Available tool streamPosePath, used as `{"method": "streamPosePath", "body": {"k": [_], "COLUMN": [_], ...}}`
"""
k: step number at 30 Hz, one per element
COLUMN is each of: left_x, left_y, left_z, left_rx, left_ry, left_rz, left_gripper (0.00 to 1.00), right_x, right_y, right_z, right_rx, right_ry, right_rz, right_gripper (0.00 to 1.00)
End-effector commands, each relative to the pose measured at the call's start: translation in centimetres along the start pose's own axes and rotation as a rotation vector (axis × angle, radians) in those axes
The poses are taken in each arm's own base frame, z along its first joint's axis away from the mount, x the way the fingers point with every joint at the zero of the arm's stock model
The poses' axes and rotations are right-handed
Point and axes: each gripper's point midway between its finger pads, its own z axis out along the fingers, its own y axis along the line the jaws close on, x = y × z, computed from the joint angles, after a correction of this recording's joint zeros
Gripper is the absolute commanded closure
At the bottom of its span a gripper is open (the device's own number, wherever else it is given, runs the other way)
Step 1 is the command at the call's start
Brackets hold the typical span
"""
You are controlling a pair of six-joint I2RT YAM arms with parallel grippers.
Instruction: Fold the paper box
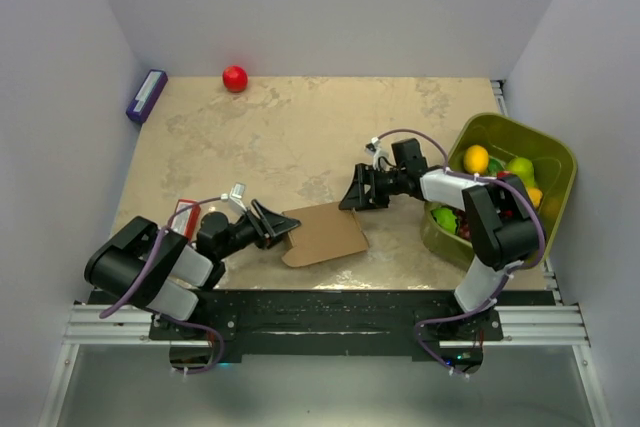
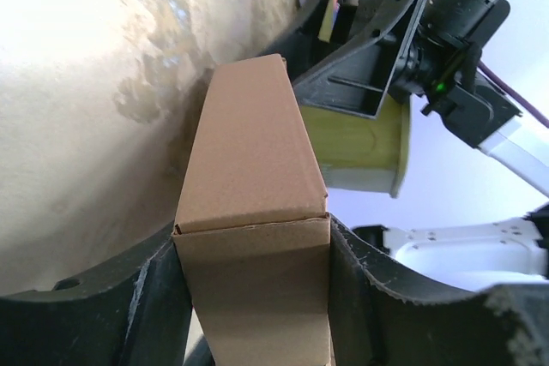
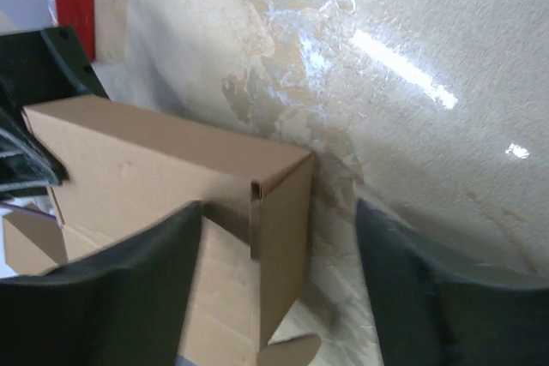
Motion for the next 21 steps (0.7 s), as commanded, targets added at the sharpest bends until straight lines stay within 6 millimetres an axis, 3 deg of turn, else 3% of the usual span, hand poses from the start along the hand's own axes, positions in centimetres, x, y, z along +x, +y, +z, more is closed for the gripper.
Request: {"method": "streamPosePath", "body": {"k": [1,2,5,6,11,17,21], "left_x": [0.5,0.1,-0.6,-0.5,-2.0,-1.7,-1.9], "left_y": [-2.3,-2.4,-3.0,-2.5,-4.4,-5.1,-6.7], "left_z": [-1.9,-2.2,-2.9,-3.0,-3.2,-3.5,-3.8], "left_rx": [0.121,0.127,0.145,0.118,0.143,0.159,0.225], "left_ry": [0.035,0.041,0.043,0.053,0.046,0.065,0.064], "left_rz": [-0.022,-0.038,-0.053,-0.074,-0.052,-0.099,-0.095], "left_gripper": [0.82,0.83,0.83,0.83,0.83,0.83,0.83], "right_x": [-3.4,-3.5,-3.5,-3.7,-3.5,-3.2,-2.3], "right_y": [3.5,3.9,5.3,5.6,7.5,10.7,11.6], "right_z": [-1.9,-2.0,-2.4,-2.4,-2.9,-4.7,-4.2], "right_rx": [-0.045,-0.063,-0.122,-0.143,-0.239,-0.342,-0.358], "right_ry": [-0.111,-0.111,-0.102,-0.109,-0.118,-0.123,-0.083], "right_rz": [-0.077,-0.075,-0.067,-0.074,-0.034,-0.002,0.018], "right_gripper": [0.17,0.10,0.06,0.06,0.05,0.03,0.03]}}
